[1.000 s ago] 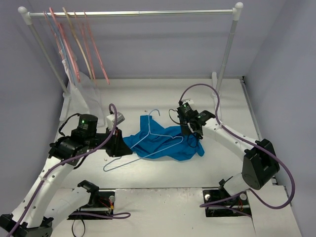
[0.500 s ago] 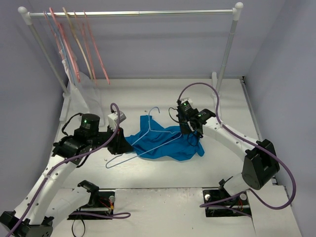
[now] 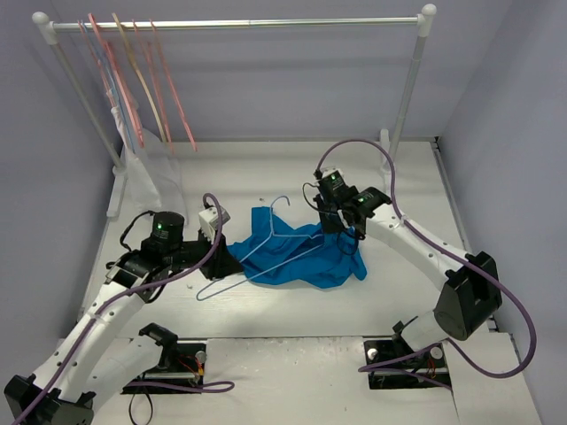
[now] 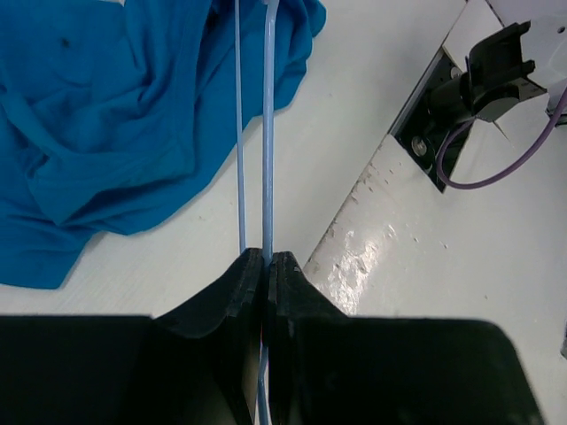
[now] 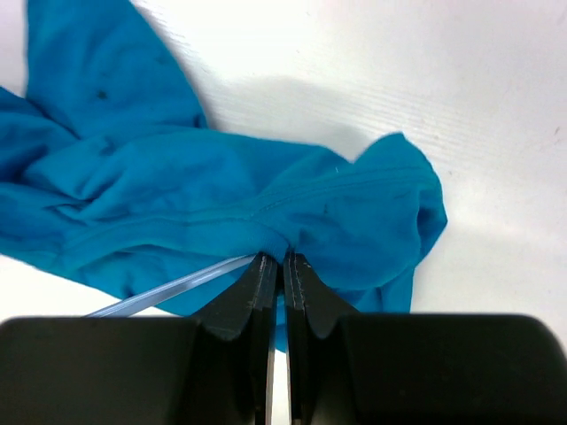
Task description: Place the t-shirt on the hanger
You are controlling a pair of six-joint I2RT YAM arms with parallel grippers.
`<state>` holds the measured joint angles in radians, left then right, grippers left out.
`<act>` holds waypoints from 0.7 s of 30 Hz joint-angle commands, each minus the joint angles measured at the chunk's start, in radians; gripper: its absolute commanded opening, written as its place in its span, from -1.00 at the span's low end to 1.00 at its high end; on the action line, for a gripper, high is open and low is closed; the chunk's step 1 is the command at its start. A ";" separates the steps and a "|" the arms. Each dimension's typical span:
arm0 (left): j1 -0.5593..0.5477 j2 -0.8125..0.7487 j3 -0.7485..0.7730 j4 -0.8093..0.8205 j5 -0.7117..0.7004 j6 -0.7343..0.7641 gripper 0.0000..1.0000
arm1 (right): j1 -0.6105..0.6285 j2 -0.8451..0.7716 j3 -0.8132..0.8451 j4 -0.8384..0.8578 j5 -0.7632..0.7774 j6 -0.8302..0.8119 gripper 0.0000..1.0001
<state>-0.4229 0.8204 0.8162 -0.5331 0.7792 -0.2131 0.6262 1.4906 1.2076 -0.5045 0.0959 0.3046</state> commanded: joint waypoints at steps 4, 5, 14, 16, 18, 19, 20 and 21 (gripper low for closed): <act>-0.005 -0.073 -0.067 0.343 -0.009 0.014 -1.00 | -0.002 -0.024 0.131 -0.040 -0.050 -0.050 -0.94; -0.005 -0.078 -0.075 0.391 -0.008 0.011 -1.00 | -0.002 -0.026 0.141 -0.045 -0.054 -0.065 -0.94; -0.013 -0.041 -0.121 0.512 0.141 0.050 -1.00 | 0.003 -0.049 0.246 -0.074 -0.087 -0.220 -0.95; -0.013 -0.024 -0.120 0.516 0.179 0.057 -1.00 | 0.006 -0.052 0.266 -0.091 -0.119 -0.249 -0.94; -0.013 -0.012 -0.118 0.516 0.199 0.061 -1.00 | 0.009 -0.061 0.290 -0.098 -0.130 -0.291 -0.94; -0.014 -0.004 -0.118 0.557 0.224 0.064 -1.00 | 0.010 -0.067 0.296 -0.098 -0.134 -0.295 -0.94; -0.014 -0.001 -0.118 0.565 0.232 0.066 -1.00 | 0.010 -0.072 0.306 -0.097 -0.146 -0.297 -0.93; -0.014 0.000 -0.117 0.576 0.238 0.066 -1.00 | 0.010 -0.087 0.310 -0.095 -0.154 -0.336 -0.93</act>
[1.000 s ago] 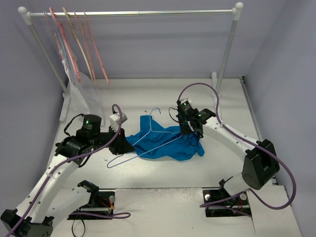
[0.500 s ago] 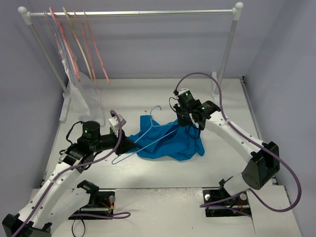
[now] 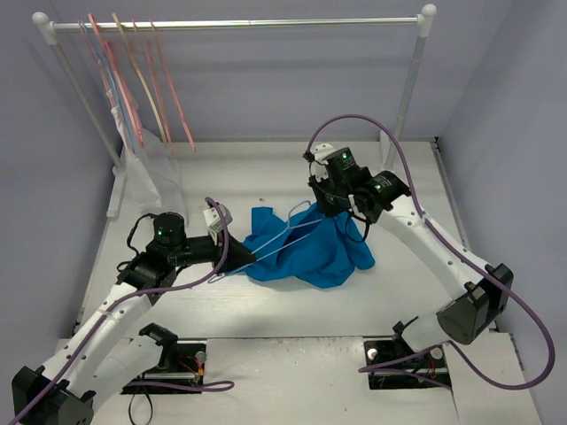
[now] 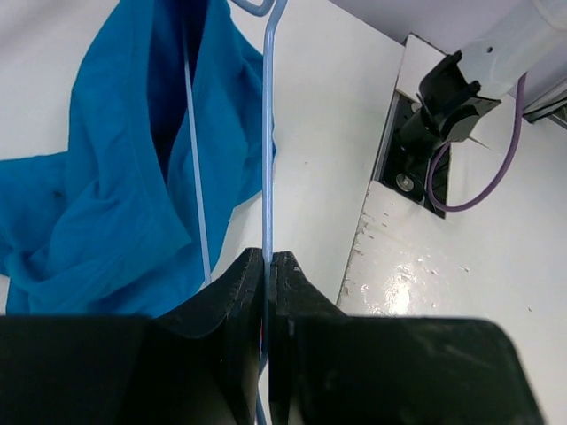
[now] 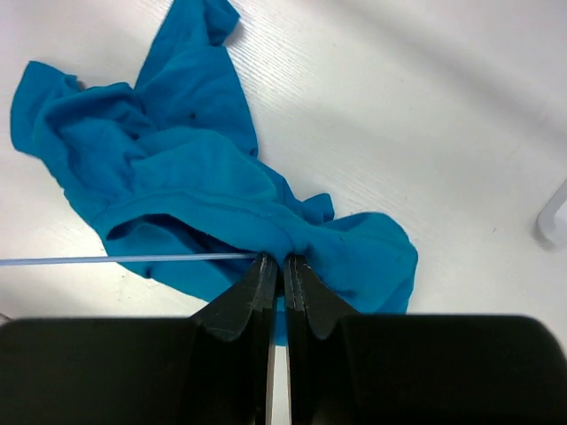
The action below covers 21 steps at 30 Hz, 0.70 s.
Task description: Place the t-shirt on the hanger
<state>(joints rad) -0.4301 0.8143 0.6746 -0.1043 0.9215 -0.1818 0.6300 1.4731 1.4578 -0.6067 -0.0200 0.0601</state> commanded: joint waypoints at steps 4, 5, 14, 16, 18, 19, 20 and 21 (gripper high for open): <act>-0.007 0.017 0.025 0.213 0.119 0.031 -1.00 | 0.010 -0.118 0.064 0.030 -0.063 -0.140 -0.93; -0.007 0.019 0.025 0.227 0.122 0.027 -1.00 | 0.010 -0.129 0.062 0.039 -0.067 -0.150 -0.93; -0.007 0.072 0.019 0.567 0.146 -0.162 -1.00 | 0.010 -0.230 0.091 0.071 -0.139 -0.287 -0.95; -0.007 0.104 0.016 0.672 0.165 -0.231 -1.00 | 0.008 -0.240 0.107 0.070 -0.169 -0.308 -0.95; -0.007 0.132 0.013 0.763 0.169 -0.289 -1.00 | 0.008 -0.241 0.114 0.067 -0.192 -0.339 -0.95; -0.009 0.140 0.010 0.790 0.166 -0.304 -1.00 | 0.008 -0.241 0.116 0.067 -0.216 -0.347 -0.95; -0.010 0.154 0.005 0.826 0.165 -0.326 -1.00 | 0.008 -0.244 0.121 0.076 -0.221 -0.355 -0.95; -0.012 0.158 0.003 0.844 0.162 -0.332 -1.00 | 0.008 -0.247 0.121 0.084 -0.225 -0.355 -0.95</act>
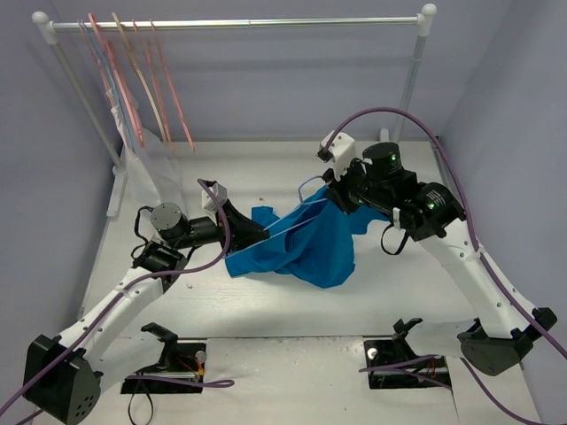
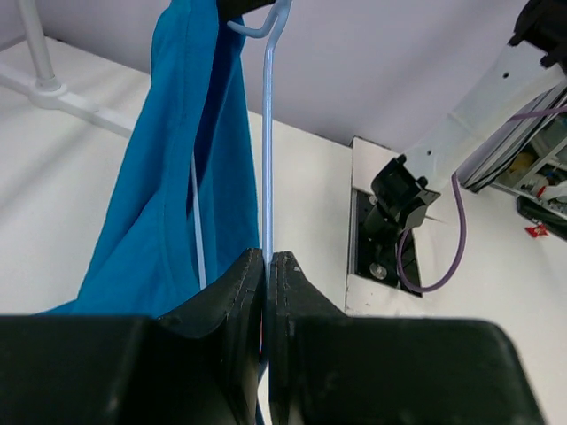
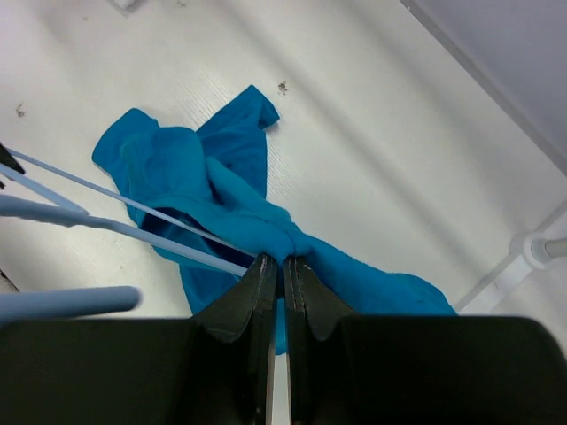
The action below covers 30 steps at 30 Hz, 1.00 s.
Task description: Place the t-shirt on the hanger
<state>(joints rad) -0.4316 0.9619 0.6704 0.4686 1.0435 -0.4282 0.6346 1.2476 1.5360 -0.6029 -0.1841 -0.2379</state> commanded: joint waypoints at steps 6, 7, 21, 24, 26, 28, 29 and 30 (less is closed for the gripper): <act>-0.015 0.072 0.008 0.464 0.026 -0.201 -1.00 | 0.004 -0.028 0.061 0.123 -0.106 -0.093 -0.95; -0.015 0.080 0.008 0.484 0.021 -0.211 -1.00 | 0.004 -0.027 0.065 0.123 -0.115 -0.100 -0.95; -0.022 0.230 0.012 0.806 -0.057 -0.409 -1.00 | 0.005 -0.042 0.030 0.157 -0.219 -0.094 -0.90; -0.022 0.239 0.018 0.812 -0.074 -0.408 -1.00 | 0.004 -0.054 0.023 0.153 -0.190 -0.095 -0.71; -0.022 0.247 0.017 0.820 -0.080 -0.409 -1.00 | 0.004 -0.066 0.021 0.147 -0.167 -0.103 -0.46; -0.022 0.250 0.011 0.824 -0.085 -0.414 -1.00 | 0.002 -0.080 0.023 0.135 -0.134 -0.106 -0.33; -0.022 0.250 0.008 0.831 -0.088 -0.415 -1.00 | 0.000 -0.085 0.023 0.132 -0.124 -0.109 -0.22; -0.022 0.250 0.005 0.832 -0.091 -0.415 -1.00 | -0.001 -0.089 0.024 0.126 -0.115 -0.109 -0.17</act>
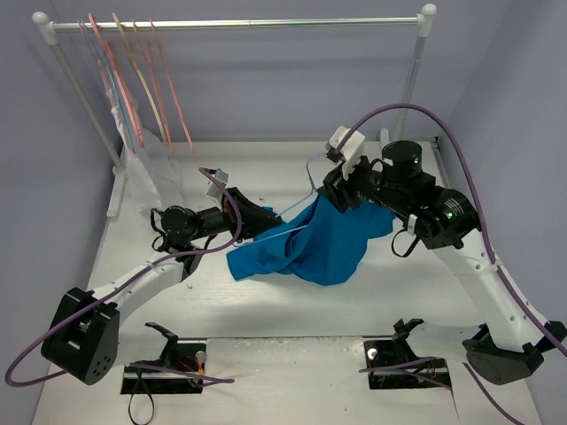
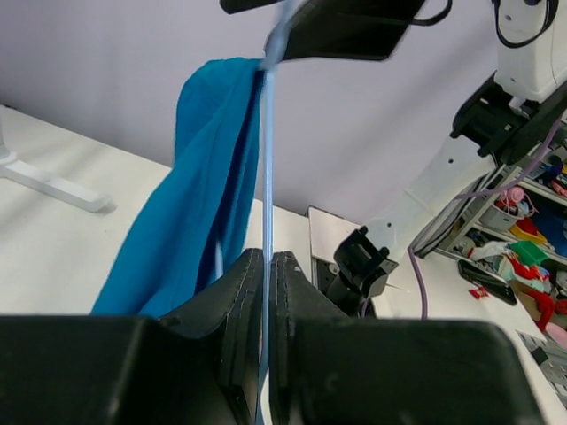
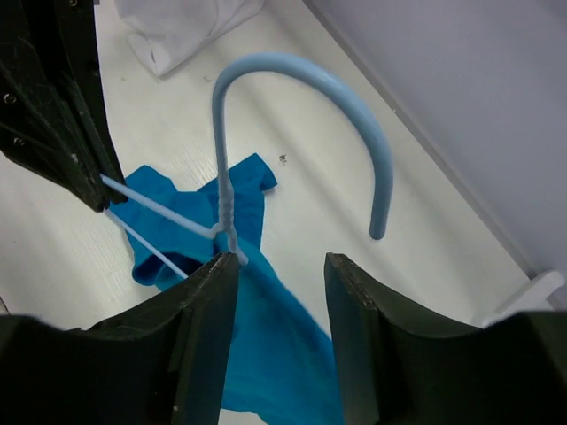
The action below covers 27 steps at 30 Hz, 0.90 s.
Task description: Place the t-shirt on the hanger
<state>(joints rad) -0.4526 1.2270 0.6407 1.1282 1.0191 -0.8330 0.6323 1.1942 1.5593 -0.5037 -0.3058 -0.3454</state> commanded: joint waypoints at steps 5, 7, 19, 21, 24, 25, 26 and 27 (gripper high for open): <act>-0.001 -0.018 0.008 0.182 -0.090 -0.011 -1.00 | -0.005 -0.051 0.008 -0.007 0.049 -0.006 0.08; -0.001 -0.018 0.004 0.183 -0.093 -0.009 -1.00 | -0.008 -0.051 0.024 -0.041 0.060 -0.010 0.11; -0.003 -0.015 0.016 0.188 -0.074 -0.025 -1.00 | -0.080 -0.041 0.016 -0.098 0.126 -0.158 0.11; -0.001 -0.017 0.020 0.186 -0.070 -0.029 -1.00 | -0.117 -0.038 0.002 -0.065 0.110 -0.197 0.11; -0.001 -0.015 0.028 0.186 -0.062 -0.043 -1.00 | -0.144 -0.030 0.005 -0.036 0.073 -0.247 0.10; -0.001 -0.014 0.036 0.185 -0.054 -0.046 -1.00 | -0.146 -0.027 0.013 -0.033 0.045 -0.257 0.11; -0.001 -0.014 0.039 0.185 -0.053 -0.049 -1.00 | -0.148 -0.024 0.015 -0.030 0.027 -0.271 0.12; -0.001 -0.014 0.043 0.185 -0.050 -0.051 -1.00 | -0.148 -0.016 0.015 -0.032 0.010 -0.292 0.12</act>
<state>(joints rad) -0.4534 1.2327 0.6075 1.1721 0.9531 -0.8669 0.4892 1.1599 1.5597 -0.6201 -0.2268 -0.5556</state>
